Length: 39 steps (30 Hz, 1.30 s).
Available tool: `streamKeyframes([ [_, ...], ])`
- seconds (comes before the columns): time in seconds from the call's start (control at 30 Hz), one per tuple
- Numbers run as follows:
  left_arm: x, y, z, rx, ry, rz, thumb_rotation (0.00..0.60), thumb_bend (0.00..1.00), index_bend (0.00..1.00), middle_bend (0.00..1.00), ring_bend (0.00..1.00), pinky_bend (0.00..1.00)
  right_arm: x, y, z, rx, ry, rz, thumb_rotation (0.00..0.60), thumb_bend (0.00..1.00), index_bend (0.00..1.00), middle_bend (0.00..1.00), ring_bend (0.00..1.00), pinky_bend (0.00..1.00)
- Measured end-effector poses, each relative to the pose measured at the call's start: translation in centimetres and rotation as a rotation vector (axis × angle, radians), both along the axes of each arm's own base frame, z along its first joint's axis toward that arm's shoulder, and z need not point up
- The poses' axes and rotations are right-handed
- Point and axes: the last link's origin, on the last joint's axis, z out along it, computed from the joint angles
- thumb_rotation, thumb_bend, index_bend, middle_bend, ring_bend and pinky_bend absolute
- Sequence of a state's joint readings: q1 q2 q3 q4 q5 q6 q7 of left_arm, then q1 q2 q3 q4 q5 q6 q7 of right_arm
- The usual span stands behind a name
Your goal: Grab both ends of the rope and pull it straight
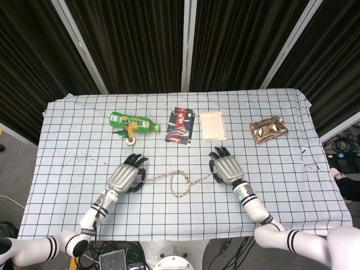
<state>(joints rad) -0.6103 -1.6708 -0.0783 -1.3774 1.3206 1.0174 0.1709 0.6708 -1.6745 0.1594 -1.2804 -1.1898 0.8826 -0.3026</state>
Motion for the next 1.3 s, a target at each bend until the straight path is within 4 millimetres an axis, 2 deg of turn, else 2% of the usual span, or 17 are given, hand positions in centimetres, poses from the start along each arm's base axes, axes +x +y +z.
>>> streamKeyframes([
  [0.37,-0.1,-0.1,0.0,-0.003,0.002,0.0,0.6,0.39,0.58,0.11,0.0,0.0,0.0,-0.1,0.0,-0.002,-0.011,-0.01,0.6,0.38,0.58,0.2,0.0,0.0],
  [0.63,-0.1,0.0,0.1,-0.001,-0.003,-0.004,0.6,0.4,0.58,0.11,0.0,0.0,0.1,-0.2,0.2,-0.009,-0.021,-0.008,0.6,0.54,0.63,0.22,0.0,0.0],
  [0.77,-0.3,0.0,0.5,0.01,-0.011,-0.004,0.6,0.4,0.58,0.11,0.0,0.0,0.2,-0.4,0.8,-0.027,-0.034,-0.006,0.6,0.57,0.66,0.23,0.0,0.0],
  [0.97,-1.1,0.1,1.9,0.047,-0.029,0.013,0.6,0.4,0.58,0.11,0.0,0.0,-0.2,-0.5,3.0,-0.067,-0.054,-0.012,0.6,0.58,0.66,0.23,0.0,0.0],
  [1.17,-3.1,0.6,4.5,0.118,-0.034,0.052,0.6,0.4,0.58,0.11,0.0,0.0,-1.5,-0.3,6.9,-0.133,-0.082,-0.04,0.6,0.58,0.67,0.23,0.0,0.0],
  [1.3,-4.5,0.9,6.3,0.163,-0.032,0.083,0.6,0.4,0.58,0.11,0.0,0.0,-3.1,0.3,9.9,-0.188,-0.102,-0.075,0.6,0.58,0.67,0.23,0.0,0.0],
])
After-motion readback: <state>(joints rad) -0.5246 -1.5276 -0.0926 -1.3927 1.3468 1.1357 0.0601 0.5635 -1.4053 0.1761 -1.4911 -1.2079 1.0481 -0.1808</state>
